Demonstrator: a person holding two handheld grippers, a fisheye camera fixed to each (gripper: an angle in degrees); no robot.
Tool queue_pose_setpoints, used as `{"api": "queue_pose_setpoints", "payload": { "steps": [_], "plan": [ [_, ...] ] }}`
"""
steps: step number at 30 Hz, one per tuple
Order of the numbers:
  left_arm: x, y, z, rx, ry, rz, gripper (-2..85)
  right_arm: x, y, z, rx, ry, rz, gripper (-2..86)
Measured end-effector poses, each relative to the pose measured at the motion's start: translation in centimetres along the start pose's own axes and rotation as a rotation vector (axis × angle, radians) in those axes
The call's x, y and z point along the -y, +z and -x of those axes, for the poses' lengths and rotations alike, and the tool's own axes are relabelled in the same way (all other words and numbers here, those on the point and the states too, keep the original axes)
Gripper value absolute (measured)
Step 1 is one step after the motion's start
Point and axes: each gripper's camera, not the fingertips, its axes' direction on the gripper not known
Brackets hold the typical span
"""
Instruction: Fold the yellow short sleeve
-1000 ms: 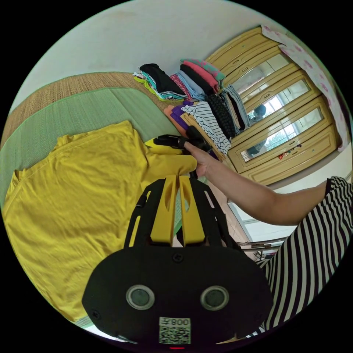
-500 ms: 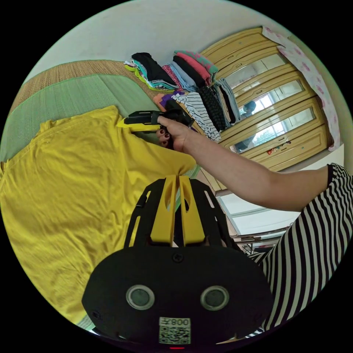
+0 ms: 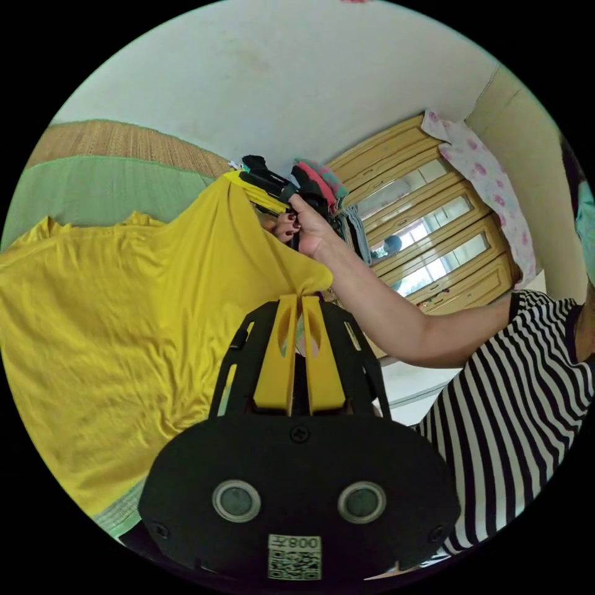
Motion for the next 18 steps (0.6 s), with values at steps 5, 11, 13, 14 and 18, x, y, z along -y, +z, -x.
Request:
{"api": "queue_pose_setpoints", "payload": {
  "steps": [5,11,13,14,18],
  "plan": [
    [-4.6,-9.3,4.4,0.000,-0.106,-0.203,1.0,2.2,9.7,12.0,-0.079,-0.172,0.088,0.8],
    [-11.9,-18.4,10.9,0.006,-0.342,-0.439,0.9,3.1,24.2,20.7,-0.145,-0.255,0.269,0.9],
    [-14.2,-20.3,13.1,-0.016,-0.428,-0.512,0.9,3.1,29.1,22.4,-0.175,-0.266,0.335,0.9],
    [-15.8,-21.3,14.5,-0.026,-0.489,-0.554,0.9,3.1,32.4,23.1,-0.226,-0.267,0.383,0.9],
    [-19.8,-23.4,18.7,-0.079,-0.682,-0.625,0.8,3.1,41.3,24.0,-0.299,-0.230,0.520,1.3]
  ]
}}
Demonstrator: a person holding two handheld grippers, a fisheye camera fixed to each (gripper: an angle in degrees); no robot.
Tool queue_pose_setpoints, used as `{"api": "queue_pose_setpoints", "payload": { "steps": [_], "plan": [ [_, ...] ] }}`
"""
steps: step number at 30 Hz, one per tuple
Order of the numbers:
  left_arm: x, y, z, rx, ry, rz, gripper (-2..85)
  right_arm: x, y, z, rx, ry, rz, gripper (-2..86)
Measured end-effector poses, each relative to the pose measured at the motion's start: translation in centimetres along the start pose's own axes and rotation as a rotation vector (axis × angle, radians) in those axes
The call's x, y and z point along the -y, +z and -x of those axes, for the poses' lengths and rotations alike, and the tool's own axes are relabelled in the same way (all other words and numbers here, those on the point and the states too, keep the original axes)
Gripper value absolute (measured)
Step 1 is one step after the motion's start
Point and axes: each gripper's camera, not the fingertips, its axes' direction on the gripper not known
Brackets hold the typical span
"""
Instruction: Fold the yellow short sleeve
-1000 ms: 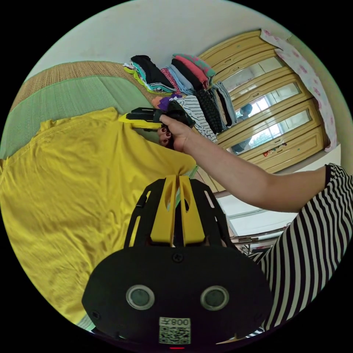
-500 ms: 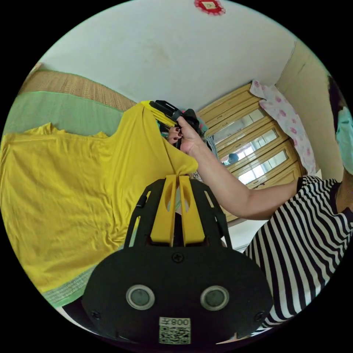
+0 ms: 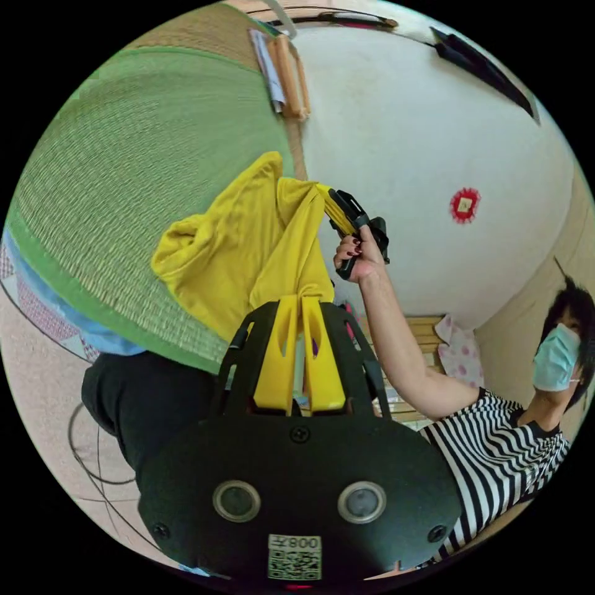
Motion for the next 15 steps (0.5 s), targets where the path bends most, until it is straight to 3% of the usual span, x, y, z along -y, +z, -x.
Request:
{"api": "queue_pose_setpoints", "payload": {
  "steps": [8,15],
  "plan": [
    [3.0,-4.2,5.9,-0.060,-0.174,-0.053,1.0,6.3,5.8,3.3,-0.130,0.011,0.203,4.1],
    [4.6,-6.0,8.7,-0.102,-0.244,-0.053,1.4,4.6,-1.3,3.9,-0.178,-0.084,0.171,5.9]
  ]
}}
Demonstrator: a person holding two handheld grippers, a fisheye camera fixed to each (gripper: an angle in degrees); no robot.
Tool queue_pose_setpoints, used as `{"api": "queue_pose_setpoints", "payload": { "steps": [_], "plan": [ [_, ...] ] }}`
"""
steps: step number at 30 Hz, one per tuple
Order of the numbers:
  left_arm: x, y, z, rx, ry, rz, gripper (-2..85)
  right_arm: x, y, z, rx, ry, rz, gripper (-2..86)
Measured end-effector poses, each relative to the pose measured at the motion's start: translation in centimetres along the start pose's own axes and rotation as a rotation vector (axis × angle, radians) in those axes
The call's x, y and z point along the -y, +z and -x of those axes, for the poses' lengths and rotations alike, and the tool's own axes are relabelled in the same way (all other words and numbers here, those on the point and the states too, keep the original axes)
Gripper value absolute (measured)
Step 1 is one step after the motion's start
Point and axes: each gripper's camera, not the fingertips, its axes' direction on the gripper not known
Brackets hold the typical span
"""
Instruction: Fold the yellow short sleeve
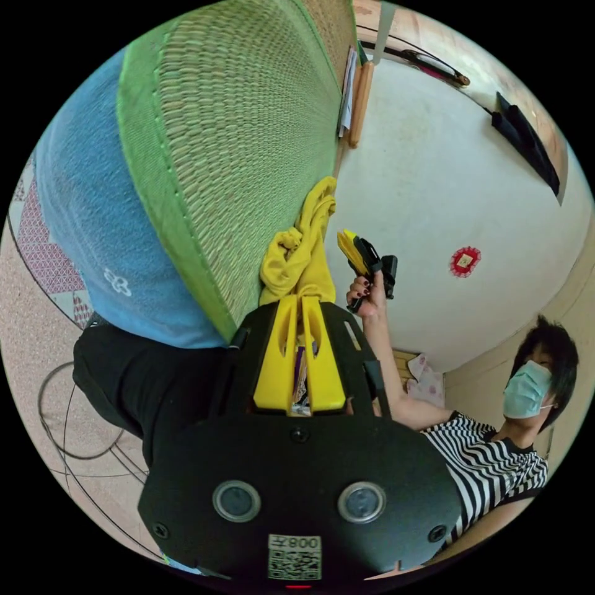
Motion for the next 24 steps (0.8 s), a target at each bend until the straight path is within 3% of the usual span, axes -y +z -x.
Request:
{"api": "queue_pose_setpoints", "payload": {
  "steps": [6,11,17,24],
  "plan": [
    [1.0,-1.8,-0.4,0.033,0.059,-0.009,2.9,-13.1,-8.1,-8.0,-0.001,0.212,-0.154,6.7],
    [0.2,-2.5,-4.7,0.215,0.350,0.074,6.3,-23.4,-7.6,-12.8,0.051,0.404,-0.137,7.5],
    [-1.2,2.4,-9.7,0.567,0.734,0.338,8.5,-24.6,-5.7,-11.5,0.025,0.360,-0.082,7.8],
    [-1.7,6.1,-10.0,0.855,0.911,0.501,7.2,-24.7,-5.5,-9.8,-0.097,0.341,-0.068,6.0]
  ]
}}
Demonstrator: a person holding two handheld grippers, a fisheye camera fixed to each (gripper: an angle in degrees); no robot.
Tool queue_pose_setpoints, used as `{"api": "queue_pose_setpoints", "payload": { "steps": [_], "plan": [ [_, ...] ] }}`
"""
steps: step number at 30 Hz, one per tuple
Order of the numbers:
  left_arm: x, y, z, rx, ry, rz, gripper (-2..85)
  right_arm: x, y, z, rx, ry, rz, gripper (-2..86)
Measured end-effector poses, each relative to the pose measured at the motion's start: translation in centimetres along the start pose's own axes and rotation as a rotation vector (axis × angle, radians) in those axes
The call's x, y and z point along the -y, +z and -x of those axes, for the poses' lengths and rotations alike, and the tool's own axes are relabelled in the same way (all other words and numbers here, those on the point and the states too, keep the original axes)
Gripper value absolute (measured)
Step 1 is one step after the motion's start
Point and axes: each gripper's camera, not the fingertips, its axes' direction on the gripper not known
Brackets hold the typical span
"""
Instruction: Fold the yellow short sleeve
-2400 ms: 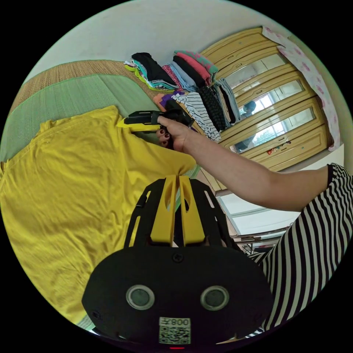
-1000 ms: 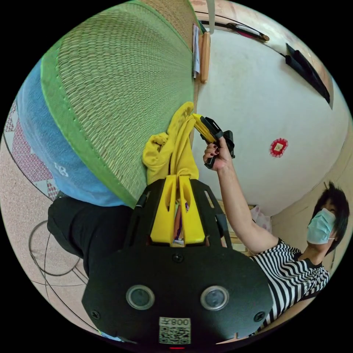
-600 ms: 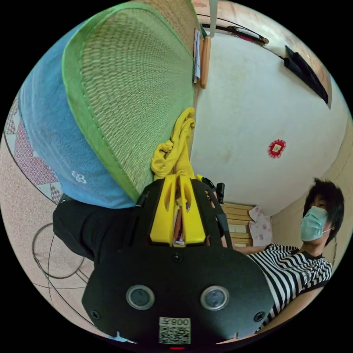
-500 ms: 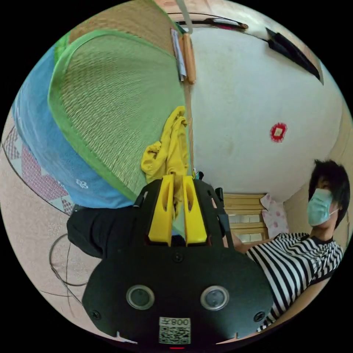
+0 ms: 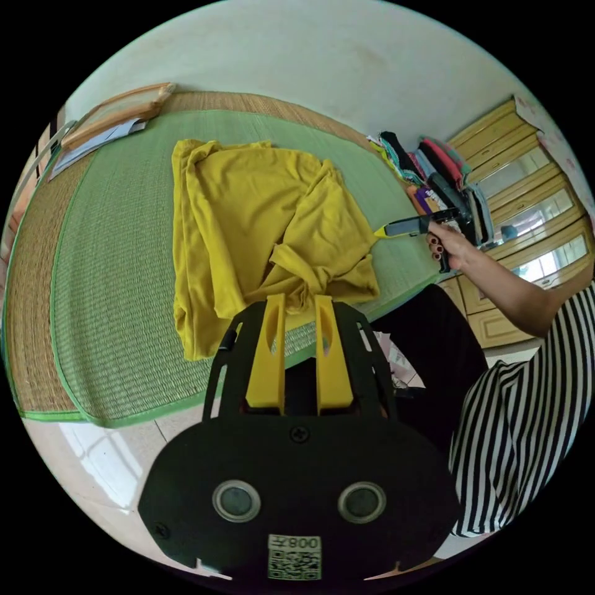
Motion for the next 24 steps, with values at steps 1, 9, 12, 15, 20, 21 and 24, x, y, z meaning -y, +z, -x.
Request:
{"api": "queue_pose_setpoints", "payload": {
  "steps": [1,9,12,15,20,21,24],
  "plan": [
    [0.1,0.5,-0.1,0.029,0.001,0.036,6.5,-0.1,-0.1,0.4,-0.027,-0.002,-0.002,5.7],
    [0.1,0.5,0.1,0.067,-0.004,0.076,2.7,-1.4,-0.6,2.1,-0.093,-0.038,-0.011,2.0],
    [0.1,0.3,0.3,0.073,0.019,0.081,2.2,-1.8,-1.0,1.2,-0.063,-0.013,-0.024,1.3],
    [-0.1,0.1,0.7,0.071,0.021,0.088,1.5,-2.2,-1.4,0.8,-0.068,-0.025,-0.021,0.7],
    [-0.6,-1.0,2.0,0.043,0.000,0.062,0.6,-3.0,-3.5,-0.6,0.010,-0.023,-0.041,0.2],
    [-0.7,-1.2,2.2,0.032,-0.005,0.055,0.6,-3.1,-4.2,-0.8,0.041,-0.021,-0.061,0.2],
    [-1.2,-2.5,3.4,-0.019,-0.038,0.007,0.5,-3.5,-8.3,-2.0,0.215,-0.013,-0.176,0.1]
  ]
}}
